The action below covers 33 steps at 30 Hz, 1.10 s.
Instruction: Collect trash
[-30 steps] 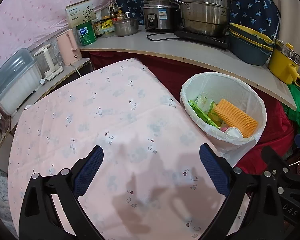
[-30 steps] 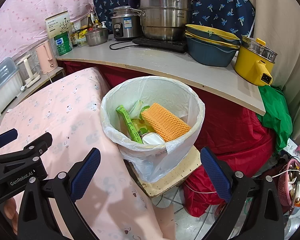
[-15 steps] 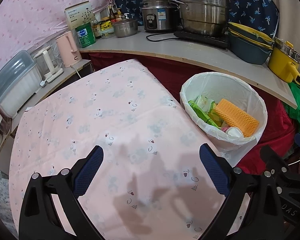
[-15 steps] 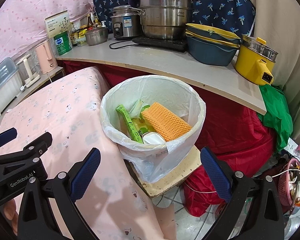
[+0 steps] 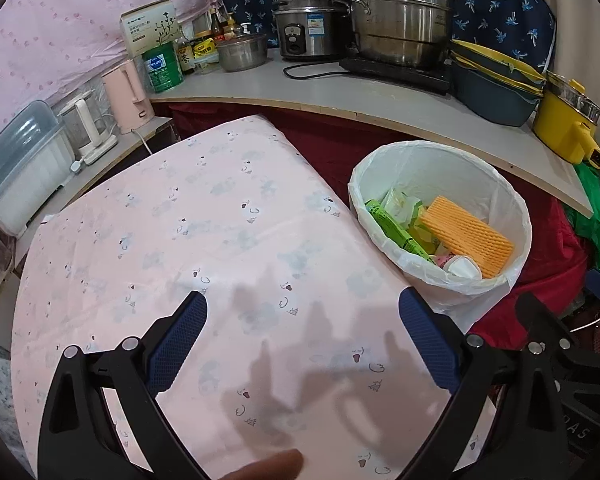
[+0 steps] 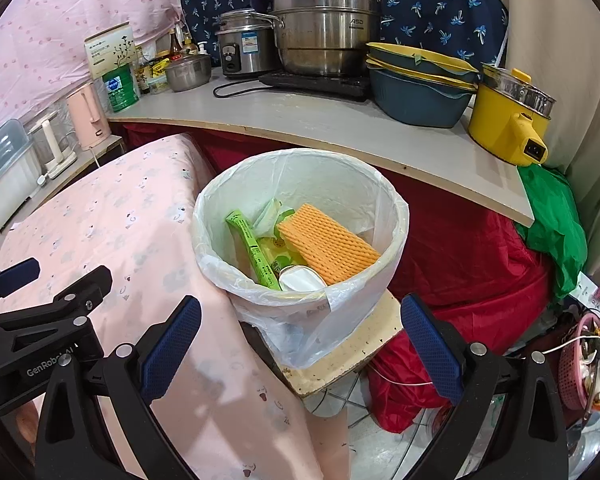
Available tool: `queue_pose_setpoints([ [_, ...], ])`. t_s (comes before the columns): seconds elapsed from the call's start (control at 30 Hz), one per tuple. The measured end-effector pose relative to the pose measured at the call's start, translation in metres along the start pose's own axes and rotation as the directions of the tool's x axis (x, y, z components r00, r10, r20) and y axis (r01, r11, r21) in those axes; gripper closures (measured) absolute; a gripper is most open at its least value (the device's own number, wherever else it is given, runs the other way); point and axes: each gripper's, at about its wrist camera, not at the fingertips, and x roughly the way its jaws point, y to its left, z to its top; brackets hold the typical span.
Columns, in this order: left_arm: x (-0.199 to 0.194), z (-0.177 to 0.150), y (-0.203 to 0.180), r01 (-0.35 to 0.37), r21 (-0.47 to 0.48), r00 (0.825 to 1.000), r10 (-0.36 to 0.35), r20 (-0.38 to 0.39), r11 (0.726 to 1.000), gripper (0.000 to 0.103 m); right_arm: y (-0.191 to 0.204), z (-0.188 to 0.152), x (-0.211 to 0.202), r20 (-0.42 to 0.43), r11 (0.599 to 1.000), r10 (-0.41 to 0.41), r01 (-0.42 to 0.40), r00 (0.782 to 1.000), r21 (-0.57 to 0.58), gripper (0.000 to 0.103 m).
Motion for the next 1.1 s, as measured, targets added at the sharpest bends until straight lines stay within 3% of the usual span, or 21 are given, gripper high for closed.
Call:
queue_pose_setpoints([
  [1.1,0.006,0.004,0.002,-0.008,-0.002,1.0,0.008,0.003,1.0,0.011,-0.012,0.001,0.007,-0.006,1.0,-0.012,0.012,1.0,0.019,0.007],
])
